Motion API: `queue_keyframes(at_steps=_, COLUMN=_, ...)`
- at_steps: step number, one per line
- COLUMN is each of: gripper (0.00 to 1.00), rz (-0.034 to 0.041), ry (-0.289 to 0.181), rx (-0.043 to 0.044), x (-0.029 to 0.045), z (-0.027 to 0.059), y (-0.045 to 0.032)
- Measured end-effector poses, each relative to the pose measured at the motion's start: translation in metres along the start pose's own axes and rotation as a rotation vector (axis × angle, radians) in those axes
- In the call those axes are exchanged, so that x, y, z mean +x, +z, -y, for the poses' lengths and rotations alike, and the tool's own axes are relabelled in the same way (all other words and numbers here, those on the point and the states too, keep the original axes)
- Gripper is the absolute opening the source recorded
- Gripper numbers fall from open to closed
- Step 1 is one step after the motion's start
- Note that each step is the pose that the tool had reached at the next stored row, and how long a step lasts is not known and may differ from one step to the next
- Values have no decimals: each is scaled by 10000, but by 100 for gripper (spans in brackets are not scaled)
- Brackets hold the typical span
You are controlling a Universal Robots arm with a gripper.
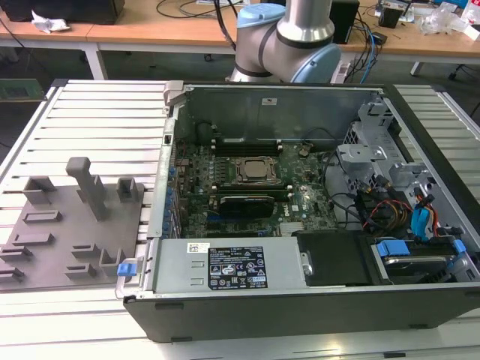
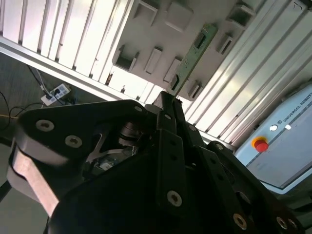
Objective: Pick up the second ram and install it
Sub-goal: 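Pick up the second ram and move it above second insertion slot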
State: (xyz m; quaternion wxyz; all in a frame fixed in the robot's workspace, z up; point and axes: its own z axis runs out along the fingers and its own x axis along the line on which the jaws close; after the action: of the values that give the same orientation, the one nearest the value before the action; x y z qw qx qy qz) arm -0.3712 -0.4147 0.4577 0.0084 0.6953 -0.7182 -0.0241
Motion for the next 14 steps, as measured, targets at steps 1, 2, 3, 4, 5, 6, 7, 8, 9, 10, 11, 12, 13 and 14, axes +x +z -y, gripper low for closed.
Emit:
queue_keyframes(at_steps=1, gripper=13, rz=0, ry=1, rx=-1, x=-49, z=1, y=-2)
queue_keyframes(at_steps=2, gripper=13, rz=0, ry=1, rx=-1, x=-81, z=3, y=-9)
queue_keyframes(at_steps=3, gripper=13, rz=-2, ry=1, rx=-3, x=-88, z=3, y=-15)
queue_keyframes(at_steps=4, gripper=13, rz=-2, ry=0, rx=-3, x=-91, z=4, y=-18)
queue_keyframes(at_steps=5, gripper=13, rz=0, ry=-1, rx=0, x=-91, z=5, y=-18)
queue_keyframes(at_steps=6, gripper=13, rz=0, ry=0, rx=0, x=-92, z=4, y=-19)
queue_keyframes(at_steps=7, gripper=13, rz=0, ry=0, rx=0, x=-92, z=4, y=-18)
queue_keyframes(at_steps=8, gripper=13, rz=-1, ry=0, rx=-1, x=-93, z=6, y=-19)
queue_keyframes(at_steps=9, gripper=13, rz=-1, ry=1, rx=0, x=-93, z=21, y=-20)
queue_keyframes(at_steps=10, gripper=13, rz=-3, ry=1, rx=0, x=-94, z=52, y=-21)
queue_keyframes(at_steps=11, gripper=13, rz=-7, ry=1, rx=0, x=-96, z=144, y=-25)
queue_keyframes(at_steps=12, gripper=13, rz=-6, ry=0, rx=0, x=-98, z=189, y=-27)
queue_keyframes(at_steps=13, gripper=13, rz=-6, ry=0, rx=0, x=-98, z=211, y=-28)
queue_keyframes(at_steps=14, gripper=13, rz=-6, ry=1, rx=0, x=-100, z=234, y=-29)
